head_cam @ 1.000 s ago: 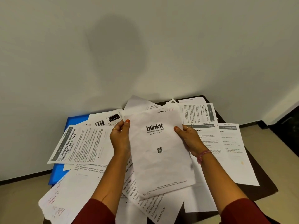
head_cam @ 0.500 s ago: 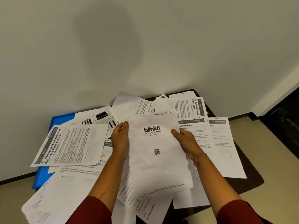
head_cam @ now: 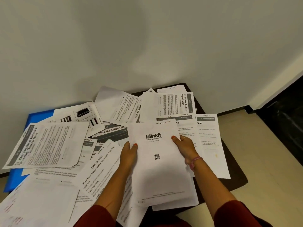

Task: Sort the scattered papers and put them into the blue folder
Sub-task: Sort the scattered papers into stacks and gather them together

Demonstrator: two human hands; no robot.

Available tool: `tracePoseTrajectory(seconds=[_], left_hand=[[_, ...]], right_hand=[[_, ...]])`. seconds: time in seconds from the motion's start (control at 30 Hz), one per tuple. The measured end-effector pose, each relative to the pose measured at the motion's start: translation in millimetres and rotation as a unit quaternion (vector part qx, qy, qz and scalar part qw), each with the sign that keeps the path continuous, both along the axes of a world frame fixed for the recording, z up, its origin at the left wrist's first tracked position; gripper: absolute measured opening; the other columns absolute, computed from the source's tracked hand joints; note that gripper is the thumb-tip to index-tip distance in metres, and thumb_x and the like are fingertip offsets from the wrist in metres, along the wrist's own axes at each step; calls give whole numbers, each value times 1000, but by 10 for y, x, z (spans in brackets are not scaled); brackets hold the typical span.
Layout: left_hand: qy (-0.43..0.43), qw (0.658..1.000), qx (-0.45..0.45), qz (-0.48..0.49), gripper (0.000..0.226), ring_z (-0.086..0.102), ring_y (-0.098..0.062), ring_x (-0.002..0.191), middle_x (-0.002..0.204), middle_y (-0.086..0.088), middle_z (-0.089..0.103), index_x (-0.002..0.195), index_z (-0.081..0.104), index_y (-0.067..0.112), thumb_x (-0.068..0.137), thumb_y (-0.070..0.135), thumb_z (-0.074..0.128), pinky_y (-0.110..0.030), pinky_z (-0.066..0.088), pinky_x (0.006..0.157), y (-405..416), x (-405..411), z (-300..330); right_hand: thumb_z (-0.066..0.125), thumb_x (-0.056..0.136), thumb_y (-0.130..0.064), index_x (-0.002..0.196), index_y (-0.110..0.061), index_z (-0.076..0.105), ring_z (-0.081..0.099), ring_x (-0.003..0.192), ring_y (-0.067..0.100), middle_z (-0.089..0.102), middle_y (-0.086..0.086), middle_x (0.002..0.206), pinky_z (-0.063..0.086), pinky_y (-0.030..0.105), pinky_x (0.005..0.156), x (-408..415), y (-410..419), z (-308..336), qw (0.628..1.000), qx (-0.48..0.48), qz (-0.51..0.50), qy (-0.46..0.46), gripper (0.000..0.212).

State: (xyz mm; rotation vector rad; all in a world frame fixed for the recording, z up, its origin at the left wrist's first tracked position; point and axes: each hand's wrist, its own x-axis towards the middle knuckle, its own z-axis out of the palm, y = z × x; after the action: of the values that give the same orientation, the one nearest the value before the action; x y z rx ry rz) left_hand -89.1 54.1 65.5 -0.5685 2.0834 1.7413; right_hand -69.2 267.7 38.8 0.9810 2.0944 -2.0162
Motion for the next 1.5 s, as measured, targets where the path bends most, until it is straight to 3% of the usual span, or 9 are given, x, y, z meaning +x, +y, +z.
tracePoseTrajectory(seconds=[0.3,0.43,0.57,0.7,0.8,1.03,1.2,1.37,1.5], left_hand=[[-41,999,3,2,37,54,-27,116,132,-9,56,135,48,11,98,14,45,-43,41,105,545,74,-225],[-43,999,-18,-4,35,54,-24,110,127,-9,57,131,50,7,98,12,44,-32,41,97,689,34,-291],[-46,998,-32,4,35,52,-22,109,127,-8,56,132,50,6,98,12,45,-28,38,92,765,-10,-372],[-44,998,-25,24,28,53,-19,98,107,1,59,122,54,10,96,8,45,-25,39,82,809,-44,-389],[-36,999,-21,32,16,55,-13,84,92,5,60,105,56,14,94,7,46,-21,41,64,829,-52,-384],[-25,999,-25,40,28,58,-20,90,104,-5,64,114,59,1,96,19,47,-29,45,74,807,-43,-444],[27,998,-55,9,32,59,-24,109,116,-7,64,125,56,8,101,24,44,-42,46,99,788,-7,-396],[40,998,-5,51,23,61,-20,101,109,-4,66,117,60,12,101,20,45,-31,46,89,715,-11,-320],[34,994,62,87,19,64,-18,94,106,-4,68,113,61,17,100,16,48,-31,50,83,597,-46,-259]], right_hand=[[62,89,-23,99,-14,63,58,89,16,64,-4,90,45,28,82,162,546,-279,993,107,-26,-37,14],[60,91,-16,115,-8,61,56,107,25,59,9,117,46,33,96,83,791,-275,982,180,-54,-32,25],[61,90,-14,123,-5,56,54,113,29,55,13,124,44,37,98,-27,971,-261,974,217,-54,-47,35],[65,88,-15,123,-2,55,56,98,20,63,11,106,42,26,89,-113,1066,-223,977,197,-53,-59,38],[66,87,-14,119,-1,57,54,87,16,60,4,90,41,23,83,-141,1099,-231,979,188,-56,-58,35],[61,90,-10,110,1,63,57,96,20,66,12,106,48,30,89,-80,1161,-261,990,137,-35,-8,23],[58,93,-11,112,-3,64,63,100,25,66,10,112,54,32,84,-74,1247,-235,994,100,-36,9,21],[60,92,-12,112,-10,65,67,92,20,69,7,106,56,26,75,-124,1289,-118,996,74,-49,30,20],[61,91,-10,103,-11,68,68,90,23,70,10,103,56,34,81,-207,1292,62,995,55,-63,51,14]])
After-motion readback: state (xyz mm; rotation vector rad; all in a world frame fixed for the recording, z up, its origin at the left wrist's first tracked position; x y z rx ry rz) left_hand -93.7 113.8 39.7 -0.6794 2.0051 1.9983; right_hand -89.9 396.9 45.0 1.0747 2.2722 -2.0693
